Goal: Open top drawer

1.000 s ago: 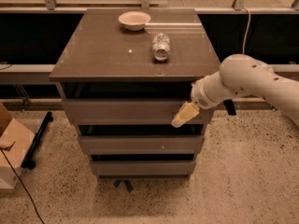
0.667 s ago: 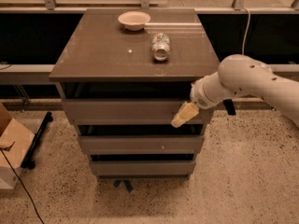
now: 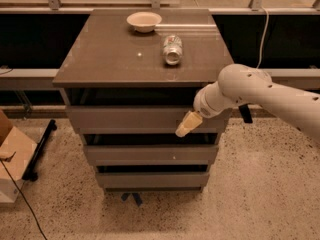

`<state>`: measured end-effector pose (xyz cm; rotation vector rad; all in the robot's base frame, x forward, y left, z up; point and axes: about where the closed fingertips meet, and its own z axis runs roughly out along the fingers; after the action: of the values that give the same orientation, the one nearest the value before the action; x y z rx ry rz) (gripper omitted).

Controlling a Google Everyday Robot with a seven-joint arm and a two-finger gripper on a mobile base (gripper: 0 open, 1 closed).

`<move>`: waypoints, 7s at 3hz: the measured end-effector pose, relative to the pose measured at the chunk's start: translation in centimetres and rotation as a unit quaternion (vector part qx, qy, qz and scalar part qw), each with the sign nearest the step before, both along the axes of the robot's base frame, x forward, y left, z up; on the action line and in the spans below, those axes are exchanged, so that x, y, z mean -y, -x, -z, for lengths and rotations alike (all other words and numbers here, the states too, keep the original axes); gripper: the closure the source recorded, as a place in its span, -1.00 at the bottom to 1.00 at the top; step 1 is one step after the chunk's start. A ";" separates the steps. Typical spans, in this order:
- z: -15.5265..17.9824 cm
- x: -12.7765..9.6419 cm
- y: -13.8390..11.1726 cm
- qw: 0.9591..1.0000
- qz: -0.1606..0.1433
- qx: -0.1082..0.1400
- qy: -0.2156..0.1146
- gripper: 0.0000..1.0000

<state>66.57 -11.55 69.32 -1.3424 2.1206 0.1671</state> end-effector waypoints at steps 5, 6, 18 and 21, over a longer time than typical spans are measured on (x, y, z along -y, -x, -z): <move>2.7 -1.3 -2.0 0.999 0.009 -0.036 -0.023 1.00; 2.7 -0.7 0.3 0.998 0.020 -0.054 -0.026 0.48; 2.9 0.9 17.1 0.973 0.035 -0.217 -0.065 -0.86; 3.2 1.6 23.2 0.953 0.007 -0.289 -0.091 -1.00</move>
Offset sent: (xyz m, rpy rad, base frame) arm 0.0214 0.0198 -0.0872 0.0914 0.1647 -0.0293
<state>43.39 -13.14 66.08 -1.2719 2.5032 0.8158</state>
